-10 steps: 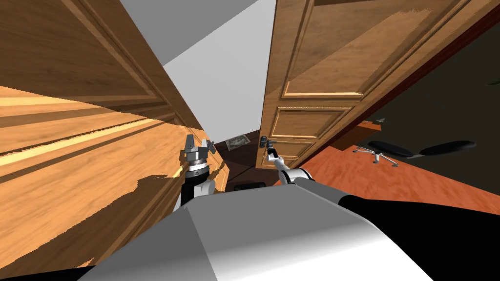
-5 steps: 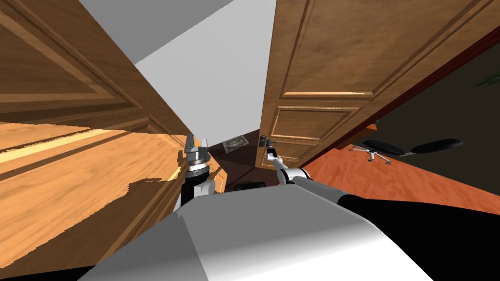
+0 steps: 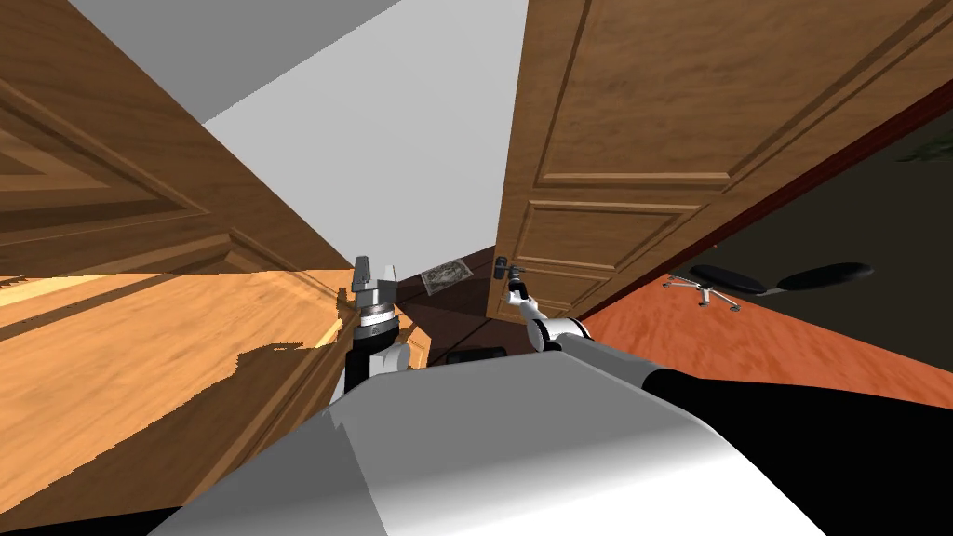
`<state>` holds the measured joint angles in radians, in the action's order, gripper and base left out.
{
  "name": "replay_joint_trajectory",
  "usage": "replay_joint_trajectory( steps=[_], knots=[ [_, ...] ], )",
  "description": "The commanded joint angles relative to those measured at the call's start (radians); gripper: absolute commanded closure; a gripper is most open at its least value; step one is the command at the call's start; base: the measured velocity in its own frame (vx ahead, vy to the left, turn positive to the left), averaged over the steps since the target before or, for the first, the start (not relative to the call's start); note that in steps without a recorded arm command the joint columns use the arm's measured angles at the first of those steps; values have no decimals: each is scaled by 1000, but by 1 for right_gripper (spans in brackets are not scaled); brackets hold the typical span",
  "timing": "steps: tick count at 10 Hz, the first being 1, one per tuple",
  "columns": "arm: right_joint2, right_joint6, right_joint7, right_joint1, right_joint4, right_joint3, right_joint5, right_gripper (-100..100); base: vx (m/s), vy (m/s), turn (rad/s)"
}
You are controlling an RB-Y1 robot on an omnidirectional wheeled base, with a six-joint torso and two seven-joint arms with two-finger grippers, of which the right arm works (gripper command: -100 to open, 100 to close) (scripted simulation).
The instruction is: Push the door open
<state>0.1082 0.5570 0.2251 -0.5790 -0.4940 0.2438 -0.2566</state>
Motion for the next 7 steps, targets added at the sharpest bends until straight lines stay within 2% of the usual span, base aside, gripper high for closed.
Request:
replay_joint_trajectory(
  steps=[1, 4, 5, 6, 7],
  knots=[
    [-2, 7, 37, 6, -14, 33, -11, 100, 92, 14, -137],
    [-22, 21, 88, -5, -7, 73, -24, 100, 156, 25, -117],
    [-27, 24, 98, -7, -6, 80, -27, 100, 178, 15, -52],
    [-27, 24, 98, -7, -32, 80, -27, 100, 99, 13, -32],
    [-27, 23, 98, -7, -32, 80, -27, 100, 35, -8, -14]
  ],
)
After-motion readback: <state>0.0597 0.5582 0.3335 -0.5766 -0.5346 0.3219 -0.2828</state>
